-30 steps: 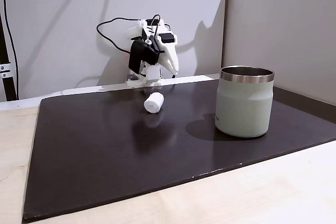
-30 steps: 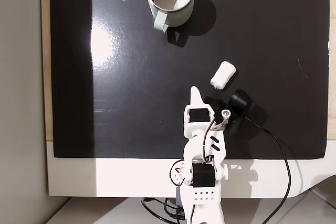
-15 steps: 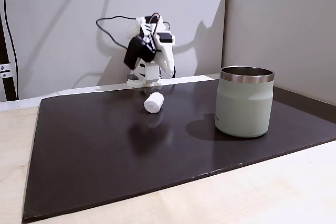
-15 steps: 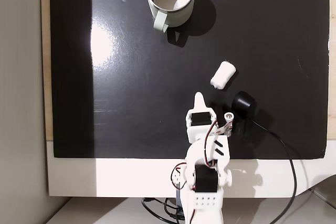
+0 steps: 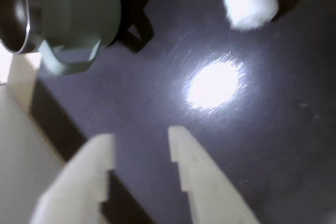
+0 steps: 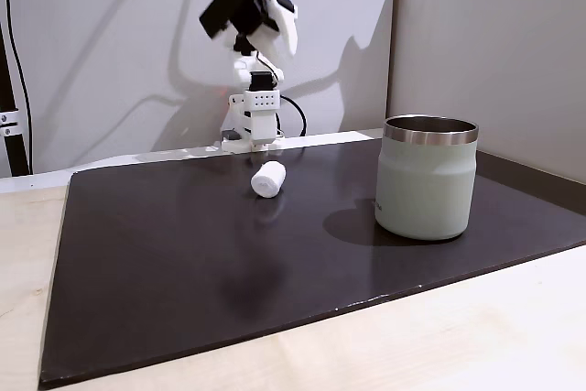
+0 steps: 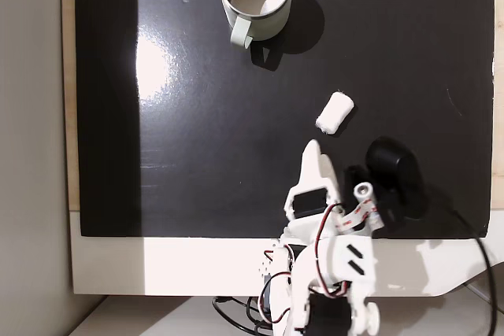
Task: Grasp a gauze and put it in the cup.
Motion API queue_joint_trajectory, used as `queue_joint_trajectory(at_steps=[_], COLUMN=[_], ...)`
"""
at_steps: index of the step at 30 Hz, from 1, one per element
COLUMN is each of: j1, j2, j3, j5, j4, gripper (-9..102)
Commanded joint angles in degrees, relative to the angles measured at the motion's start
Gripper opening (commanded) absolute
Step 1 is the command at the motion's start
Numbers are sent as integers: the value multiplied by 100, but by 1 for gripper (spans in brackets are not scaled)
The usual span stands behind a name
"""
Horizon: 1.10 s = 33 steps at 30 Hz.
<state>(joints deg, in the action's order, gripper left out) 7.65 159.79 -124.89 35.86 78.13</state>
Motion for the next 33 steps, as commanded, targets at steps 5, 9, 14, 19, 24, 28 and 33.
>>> queue_joint_trajectory(at_steps=[5, 9, 14, 19, 24, 28, 33], j1=[967, 1441, 1793, 1696, 1415, 1222, 1107], j2=[-2048, -3146, -4526, -5449, -6012, -6662, -7392], j3=[1336, 1670, 2092, 2417, 2452, 2593, 2742], j5=[1354, 2101, 2602, 2681, 2672, 2610, 2602], j4=[448, 527, 439, 308, 44, -26, -149], gripper=[24, 25, 27, 30, 37, 38, 37])
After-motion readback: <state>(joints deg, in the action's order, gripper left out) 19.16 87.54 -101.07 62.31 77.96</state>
